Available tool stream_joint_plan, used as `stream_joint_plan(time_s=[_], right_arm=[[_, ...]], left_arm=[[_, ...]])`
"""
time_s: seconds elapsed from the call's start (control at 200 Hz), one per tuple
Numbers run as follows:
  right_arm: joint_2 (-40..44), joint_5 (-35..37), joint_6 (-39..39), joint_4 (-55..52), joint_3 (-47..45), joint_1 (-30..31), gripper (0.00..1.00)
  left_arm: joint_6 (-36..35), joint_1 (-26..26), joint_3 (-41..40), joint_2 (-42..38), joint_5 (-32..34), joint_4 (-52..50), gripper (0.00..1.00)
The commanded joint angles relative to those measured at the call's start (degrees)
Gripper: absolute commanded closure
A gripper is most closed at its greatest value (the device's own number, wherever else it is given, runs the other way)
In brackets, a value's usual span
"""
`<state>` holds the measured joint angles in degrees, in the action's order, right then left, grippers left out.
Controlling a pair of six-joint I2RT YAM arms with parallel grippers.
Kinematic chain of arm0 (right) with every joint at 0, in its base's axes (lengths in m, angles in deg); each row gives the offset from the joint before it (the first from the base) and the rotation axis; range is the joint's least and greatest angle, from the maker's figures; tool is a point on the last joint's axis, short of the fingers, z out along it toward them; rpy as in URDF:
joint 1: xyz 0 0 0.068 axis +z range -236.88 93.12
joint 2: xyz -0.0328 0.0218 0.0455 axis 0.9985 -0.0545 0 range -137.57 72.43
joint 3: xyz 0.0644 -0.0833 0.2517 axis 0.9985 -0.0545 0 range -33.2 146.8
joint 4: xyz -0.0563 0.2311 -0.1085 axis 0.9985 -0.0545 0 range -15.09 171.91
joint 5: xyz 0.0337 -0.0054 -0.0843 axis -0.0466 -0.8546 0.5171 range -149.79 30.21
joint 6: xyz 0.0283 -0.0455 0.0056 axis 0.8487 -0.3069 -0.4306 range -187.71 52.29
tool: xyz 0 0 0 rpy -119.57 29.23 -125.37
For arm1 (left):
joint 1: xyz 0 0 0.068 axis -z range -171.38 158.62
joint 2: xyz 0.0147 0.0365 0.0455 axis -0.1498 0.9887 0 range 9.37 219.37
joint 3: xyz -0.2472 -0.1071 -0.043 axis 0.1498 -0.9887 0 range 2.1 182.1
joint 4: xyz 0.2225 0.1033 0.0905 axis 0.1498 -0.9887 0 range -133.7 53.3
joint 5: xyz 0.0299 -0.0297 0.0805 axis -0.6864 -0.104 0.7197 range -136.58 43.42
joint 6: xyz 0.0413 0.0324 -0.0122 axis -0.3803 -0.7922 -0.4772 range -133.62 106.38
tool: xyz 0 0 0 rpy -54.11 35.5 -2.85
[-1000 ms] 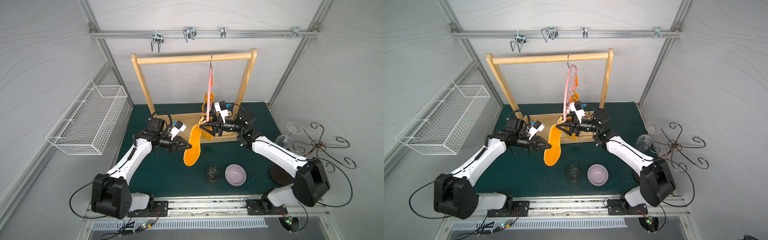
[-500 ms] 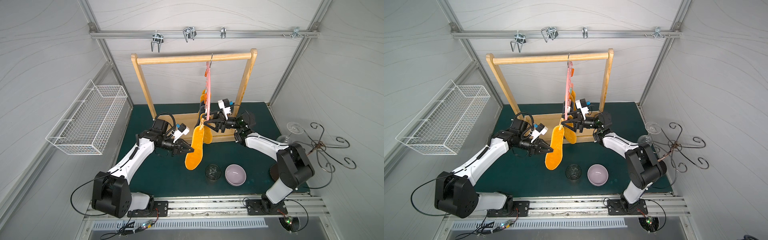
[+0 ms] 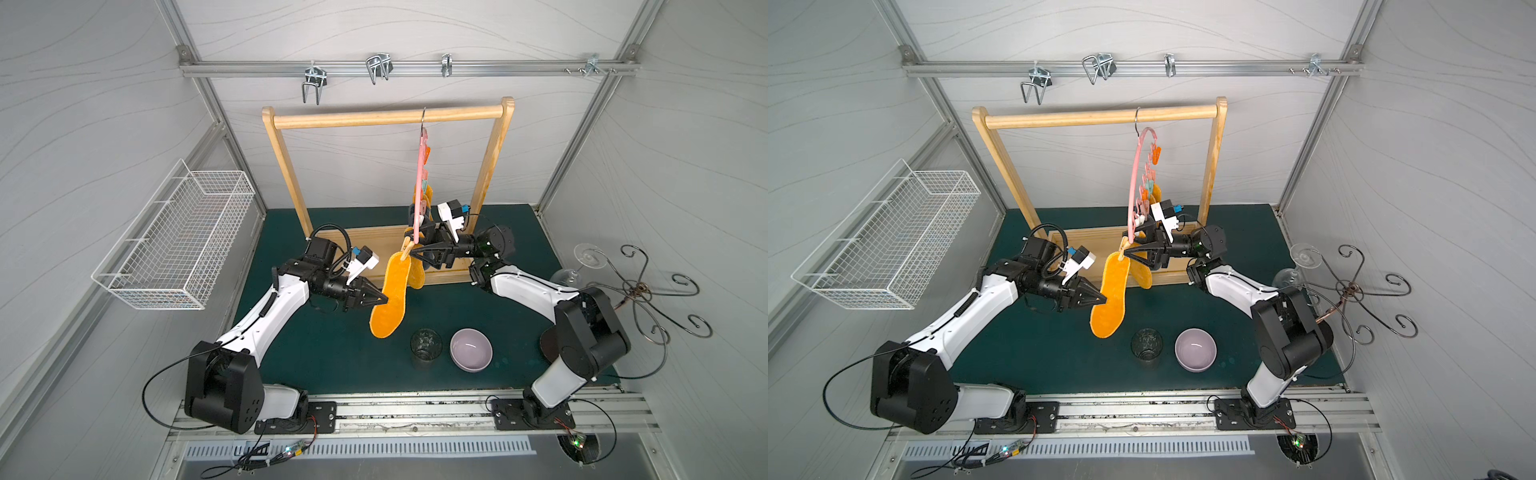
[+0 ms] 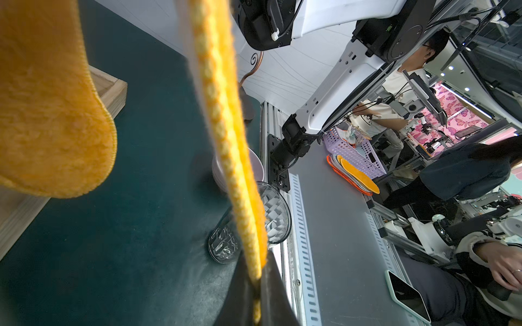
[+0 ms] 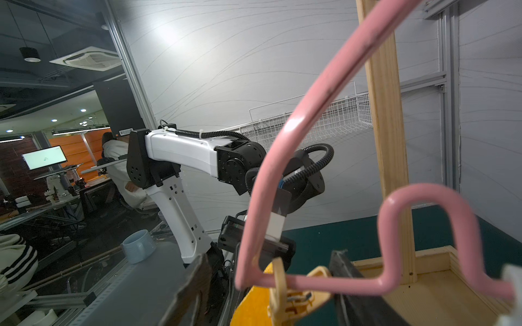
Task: Take the shoe insoles off the hanger
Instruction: Open the clamp at the hanger.
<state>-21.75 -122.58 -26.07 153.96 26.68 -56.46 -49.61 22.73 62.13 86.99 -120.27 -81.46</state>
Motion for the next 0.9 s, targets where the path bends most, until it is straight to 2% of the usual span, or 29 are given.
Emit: stream_joint_plan(time_s=[0.0, 0.14, 0.345, 0.45, 0.57, 0.705, 0.8, 0.895], right_arm=[[0.14, -1.93, 0.42, 2.30, -0.37, 0.26, 0.33], [-0.20, -1.48, 0.58, 2.22, -0.21, 0.25, 0.38], [-1.10, 0.23, 2.16, 2.22, 0.85, 0.20, 0.56], [-1.01, 3.48, 3.36, 2.22, 0.59, -0.34, 0.67], [-0.93, 4.96, 3.44, 2.22, 0.42, -0.62, 0.72], [-0.92, 6.72, 3.44, 2.13, -0.13, -0.97, 0.75], [-0.98, 7.27, 3.62, 2.06, -0.46, -1.21, 0.72], [-0.71, 7.89, 3.88, 2.04, -0.97, -1.58, 0.64]], left_arm=[[-2.42, 0.22, 2.64, 0.25, -1.02, -0.66, 1.00], [-2.51, 0.21, 2.65, 0.25, -1.02, -0.70, 1.00], [-2.50, 0.21, 2.64, 0.33, -0.63, -0.51, 1.00], [-1.79, 0.22, 2.55, 0.22, 0.42, 0.02, 1.00], [-0.68, 0.22, 2.15, 0.07, 1.90, 1.30, 1.00], [-0.78, 0.22, 1.52, -0.01, 2.75, 1.64, 1.00], [-1.18, 0.22, 1.07, -0.11, 3.43, 1.44, 1.00], [-0.97, -0.02, 0.63, -0.36, 5.10, 1.05, 1.00]])
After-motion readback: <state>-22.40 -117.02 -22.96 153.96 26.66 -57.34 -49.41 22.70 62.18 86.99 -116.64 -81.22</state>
